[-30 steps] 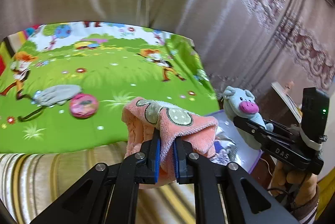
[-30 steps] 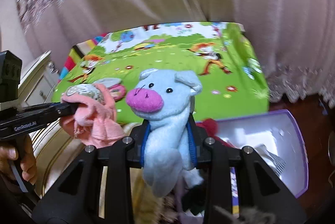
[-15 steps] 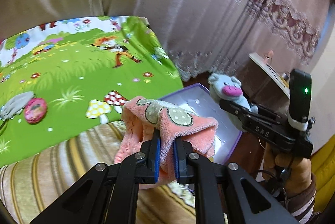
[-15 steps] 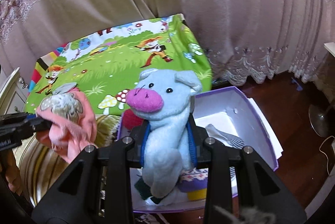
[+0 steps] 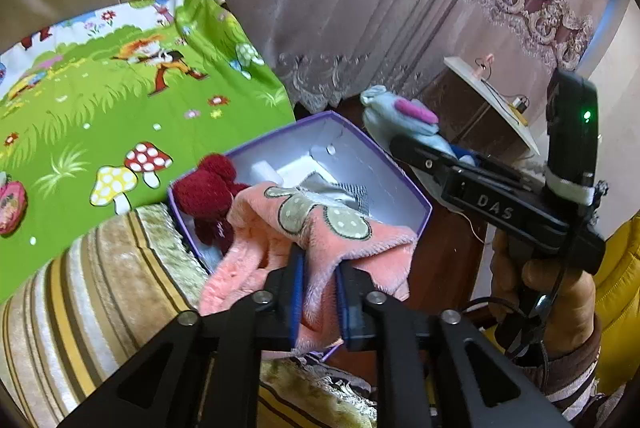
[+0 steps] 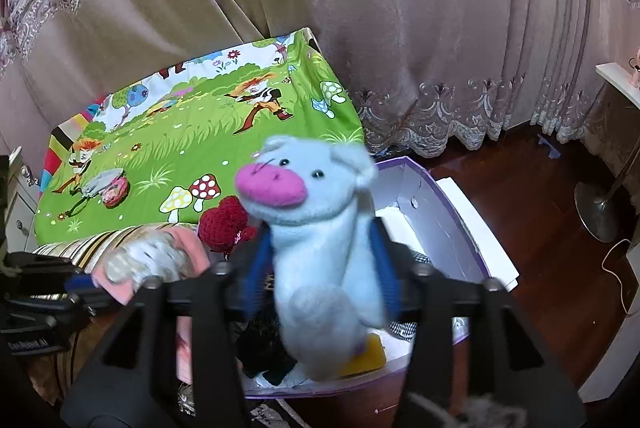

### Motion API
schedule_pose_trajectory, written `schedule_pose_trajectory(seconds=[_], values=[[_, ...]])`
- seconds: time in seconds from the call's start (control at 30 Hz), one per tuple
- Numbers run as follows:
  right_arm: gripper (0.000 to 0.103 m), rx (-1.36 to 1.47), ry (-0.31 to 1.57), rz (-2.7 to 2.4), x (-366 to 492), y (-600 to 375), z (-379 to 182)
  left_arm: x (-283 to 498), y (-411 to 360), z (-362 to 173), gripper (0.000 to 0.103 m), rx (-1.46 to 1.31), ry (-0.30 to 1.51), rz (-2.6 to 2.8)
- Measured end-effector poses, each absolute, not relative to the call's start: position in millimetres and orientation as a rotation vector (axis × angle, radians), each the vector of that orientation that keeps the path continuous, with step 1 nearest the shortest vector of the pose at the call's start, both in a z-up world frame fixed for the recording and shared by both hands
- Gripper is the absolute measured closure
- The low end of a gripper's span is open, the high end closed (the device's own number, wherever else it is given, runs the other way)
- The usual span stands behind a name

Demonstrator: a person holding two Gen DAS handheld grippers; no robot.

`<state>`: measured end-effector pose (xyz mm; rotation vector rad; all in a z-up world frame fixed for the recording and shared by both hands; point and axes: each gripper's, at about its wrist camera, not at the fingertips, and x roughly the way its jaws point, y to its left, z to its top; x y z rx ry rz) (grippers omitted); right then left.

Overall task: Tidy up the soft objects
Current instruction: 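Carry the pink cloth and pig plush over the box and open both tools, then move both open tools back over the grey bag and pink pouch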

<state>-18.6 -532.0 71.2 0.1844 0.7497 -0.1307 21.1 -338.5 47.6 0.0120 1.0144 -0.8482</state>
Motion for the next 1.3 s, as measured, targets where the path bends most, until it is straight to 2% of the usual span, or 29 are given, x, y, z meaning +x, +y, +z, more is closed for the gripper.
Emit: schedule_pose_trajectory(seconds=[0.03, 0.1, 0.2, 0.53, 1.3], values=[[0.039, 0.185, 0.748, -0.131, -18.6, -532.1, 71.4, 20.3, -339.1, 46.6, 0.078, 0.013, 1.019, -0.852], [0.038, 0.183, 0.746, -0.135, -18.6, -531.5, 71.7, 19.2, -339.0, 46.4, 0.062, 0.008, 1.017, -0.849], [0.038, 0.177, 0.748, -0.132, -16.6, -529.0, 71.3, 19.3, -335.4, 50.0, 0.054, -0.008, 1.000, -0.842], [0.038, 0.142, 0.756, -0.106, -10.8, -512.8, 71.9, 22.8, -307.7, 66.1, 0.054, 0.029, 0.840, -0.745], [0.038, 0.061, 0.777, 0.123, 28.7, -416.4, 81.8, 59.7, -187.4, 52.8, 0.054, -0.154, 0.892, -0.542]])
